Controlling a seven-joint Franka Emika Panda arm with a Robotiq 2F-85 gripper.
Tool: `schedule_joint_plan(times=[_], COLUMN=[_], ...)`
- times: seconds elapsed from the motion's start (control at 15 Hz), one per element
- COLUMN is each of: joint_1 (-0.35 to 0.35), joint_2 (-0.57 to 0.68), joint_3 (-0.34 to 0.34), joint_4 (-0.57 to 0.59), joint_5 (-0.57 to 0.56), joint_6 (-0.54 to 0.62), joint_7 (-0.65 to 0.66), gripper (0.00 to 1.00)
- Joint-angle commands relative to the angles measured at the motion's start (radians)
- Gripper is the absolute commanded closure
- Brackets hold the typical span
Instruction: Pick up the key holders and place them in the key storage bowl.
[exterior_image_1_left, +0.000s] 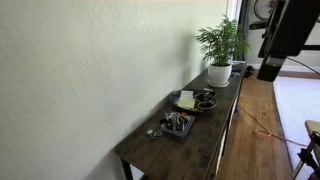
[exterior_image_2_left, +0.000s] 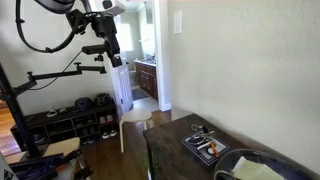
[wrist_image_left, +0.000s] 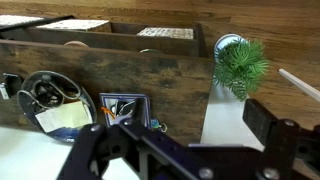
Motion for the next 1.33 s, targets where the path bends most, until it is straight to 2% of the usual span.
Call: schedule_joint_plan(times=[0.0,0.4,0.67,1.27], joint_1=[0.024,0.025,0.013,-0.04], joint_2=[0.006,0.01,0.057,0.282], joint_3=[-0.02,-0.023,-0.029,-0.089], joint_4=[0.002,0.003,0.007,0.031], joint_5=[-0.015,-0.014,-0.023,-0.155], joint_6=[-0.002,-0.002,0.039,0.265], joint_7=[0.012,0.007,-0.002,-0.011], gripper=[0.0,0.0,0.0,0.0])
